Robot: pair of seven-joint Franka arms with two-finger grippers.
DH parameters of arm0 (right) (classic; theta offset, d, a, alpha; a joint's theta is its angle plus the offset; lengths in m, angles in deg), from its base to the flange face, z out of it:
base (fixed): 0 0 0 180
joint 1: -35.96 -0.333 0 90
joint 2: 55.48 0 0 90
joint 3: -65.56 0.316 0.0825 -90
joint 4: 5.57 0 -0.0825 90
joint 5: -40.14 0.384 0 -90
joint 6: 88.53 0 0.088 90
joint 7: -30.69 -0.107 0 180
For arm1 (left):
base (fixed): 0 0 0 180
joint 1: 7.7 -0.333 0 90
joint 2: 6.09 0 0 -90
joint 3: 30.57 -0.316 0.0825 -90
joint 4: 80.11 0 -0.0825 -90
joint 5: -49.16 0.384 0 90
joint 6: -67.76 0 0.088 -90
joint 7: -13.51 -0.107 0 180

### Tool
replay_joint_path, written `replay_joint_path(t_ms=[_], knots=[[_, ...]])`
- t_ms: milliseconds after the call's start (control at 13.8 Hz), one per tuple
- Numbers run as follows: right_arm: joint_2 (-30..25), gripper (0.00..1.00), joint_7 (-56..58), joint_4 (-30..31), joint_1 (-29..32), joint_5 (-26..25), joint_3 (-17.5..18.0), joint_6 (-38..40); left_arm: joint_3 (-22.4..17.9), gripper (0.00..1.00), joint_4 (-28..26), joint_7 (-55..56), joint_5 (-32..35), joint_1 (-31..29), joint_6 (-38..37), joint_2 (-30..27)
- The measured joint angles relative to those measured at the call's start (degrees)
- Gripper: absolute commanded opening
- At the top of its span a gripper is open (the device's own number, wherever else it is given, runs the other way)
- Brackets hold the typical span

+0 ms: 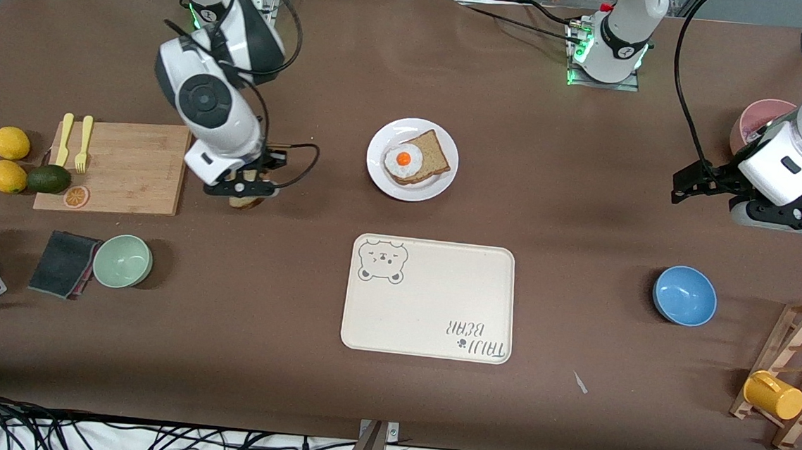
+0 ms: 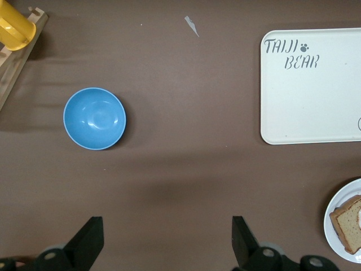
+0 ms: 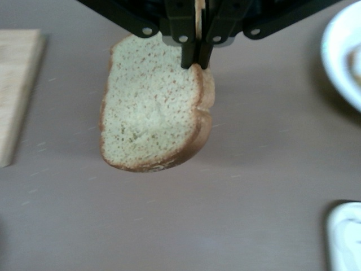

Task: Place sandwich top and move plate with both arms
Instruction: 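Carry the bread slice over the white plate with the right gripper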

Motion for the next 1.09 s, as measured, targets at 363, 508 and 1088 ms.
replay_joint_path(t_ms=[363, 508, 1088], knots=[[3.3, 0.00, -17.6, -8.0, -12.2, 1.2, 0.3, 5.4, -0.1, 1.00, 0.0, 0.0, 0.0, -0.1, 0.0, 0.1], [4.8, 0.00, -23.0, -8.7, -15.5, 1.2, 0.3, 5.3, -0.1, 1.00, 0.0, 0.0, 0.0, -0.1, 0.0, 0.1], [9.0, 0.00, -35.9, -11.6, -24.6, 1.2, 0.2, 1.0, -0.1, 1.00, 0.0, 0.0, 0.0, -0.1, 0.1, 0.1]])
